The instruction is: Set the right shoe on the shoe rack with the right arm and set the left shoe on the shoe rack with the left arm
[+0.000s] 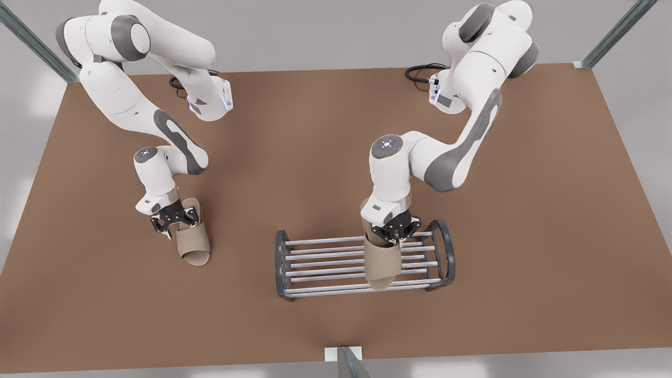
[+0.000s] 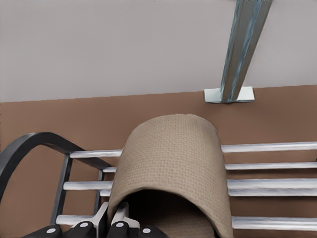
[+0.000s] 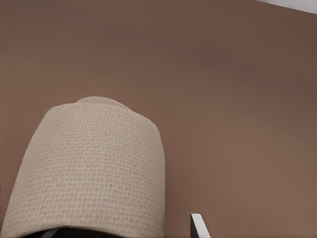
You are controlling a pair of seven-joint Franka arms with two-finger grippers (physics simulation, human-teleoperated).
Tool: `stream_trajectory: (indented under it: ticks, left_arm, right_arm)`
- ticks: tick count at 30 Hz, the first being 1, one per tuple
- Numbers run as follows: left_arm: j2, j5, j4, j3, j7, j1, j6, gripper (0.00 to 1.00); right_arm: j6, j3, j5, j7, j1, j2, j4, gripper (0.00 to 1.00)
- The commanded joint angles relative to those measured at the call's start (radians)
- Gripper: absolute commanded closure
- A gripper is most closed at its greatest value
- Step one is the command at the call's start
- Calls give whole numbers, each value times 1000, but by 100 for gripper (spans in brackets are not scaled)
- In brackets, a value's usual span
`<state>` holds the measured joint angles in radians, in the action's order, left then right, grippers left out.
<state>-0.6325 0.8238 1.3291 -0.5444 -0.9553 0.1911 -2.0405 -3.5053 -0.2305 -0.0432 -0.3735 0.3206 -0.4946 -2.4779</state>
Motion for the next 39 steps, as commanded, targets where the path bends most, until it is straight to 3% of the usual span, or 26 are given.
stream_trajectory:
  ticks: [1,8,10,12,14,18,24,27,28,29,33,36,38,39]
  left_arm:
    - [-3,40,4,1,-349,-1,-56,79]
    - [-35,239,51,4,-299,-59,-214,79]
    - [-32,258,84,4,-301,-74,-248,79]
    - [-23,258,113,4,-306,-74,-247,79]
    - [-13,299,154,3,-307,-94,-250,79]
    - [17,322,234,0,-318,-122,-291,79]
    - [51,322,269,0,-335,-125,-284,79]
    - [68,322,289,0,-335,-131,-279,77]
    - [74,322,298,0,-333,-131,-279,12]
    - [91,322,318,-2,-327,-133,-279,0]
    - [97,322,329,-6,-330,-133,-274,0]
    - [152,307,361,-31,-327,-133,-225,0]
    - [163,252,355,-219,-324,-217,-57,0]
    - [166,173,348,-376,-297,-324,49,0]
  right_arm:
    - [2,-1,0,31,0,1,1,10]
    - [2,-15,0,58,2,-1,17,10]
    - [2,-15,0,58,2,-9,17,22]
    - [2,-15,0,59,3,-9,17,40]
    - [2,-15,0,74,3,-10,17,50]
    - [2,-15,0,74,11,-9,17,64]
    - [3,-15,0,100,17,2,17,66]
    - [5,-15,0,113,18,10,17,79]
    - [5,-16,0,114,26,11,17,79]
    - [8,-21,0,126,31,13,19,79]
    - [29,-24,0,176,32,37,20,79]
    - [219,-43,0,220,41,113,74,79]
    - [425,-52,3,234,41,159,175,79]
    - [523,-52,3,240,40,177,234,79]
